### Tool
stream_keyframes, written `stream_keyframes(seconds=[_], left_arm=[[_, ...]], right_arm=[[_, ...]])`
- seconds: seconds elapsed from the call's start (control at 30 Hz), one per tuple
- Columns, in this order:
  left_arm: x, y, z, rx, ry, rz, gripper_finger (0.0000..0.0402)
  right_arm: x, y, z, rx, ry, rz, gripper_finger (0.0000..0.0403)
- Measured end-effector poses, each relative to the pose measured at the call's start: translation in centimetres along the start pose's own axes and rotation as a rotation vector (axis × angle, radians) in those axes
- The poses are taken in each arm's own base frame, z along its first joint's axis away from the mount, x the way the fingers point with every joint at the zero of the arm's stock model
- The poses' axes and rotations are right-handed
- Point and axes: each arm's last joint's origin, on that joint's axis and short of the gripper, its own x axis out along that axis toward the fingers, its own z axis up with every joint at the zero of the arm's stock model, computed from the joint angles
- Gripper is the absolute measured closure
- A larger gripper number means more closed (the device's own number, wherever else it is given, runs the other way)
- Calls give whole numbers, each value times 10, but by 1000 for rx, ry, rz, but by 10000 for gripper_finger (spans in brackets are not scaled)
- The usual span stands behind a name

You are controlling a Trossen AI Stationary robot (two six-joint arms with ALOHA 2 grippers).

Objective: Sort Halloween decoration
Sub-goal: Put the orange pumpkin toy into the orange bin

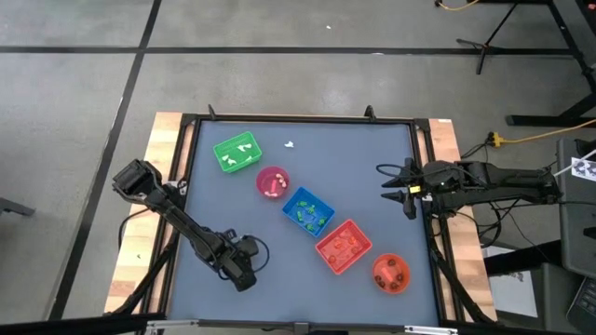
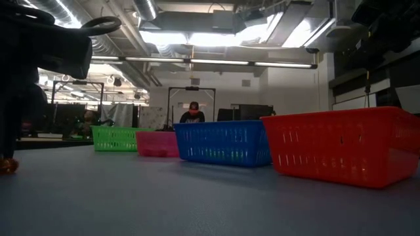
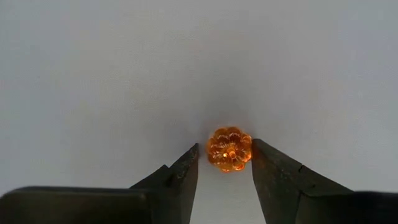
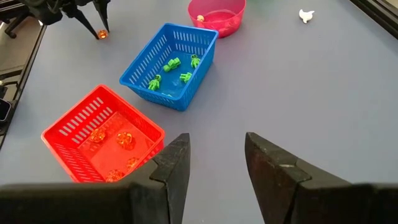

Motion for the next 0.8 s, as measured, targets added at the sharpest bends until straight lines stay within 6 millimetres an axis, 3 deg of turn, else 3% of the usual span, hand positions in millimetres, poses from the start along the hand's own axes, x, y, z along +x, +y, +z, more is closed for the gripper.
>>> stream_keyframes(seconds=[0.4, 0.8], left_arm=[[-5, -1, 3, -6, -1, -14, 316], [-7, -5, 14, -39, -31, -55, 321]], right_arm=[[0, 0, 0, 0, 1, 0, 249], [0, 0, 0, 0, 0, 0, 249]])
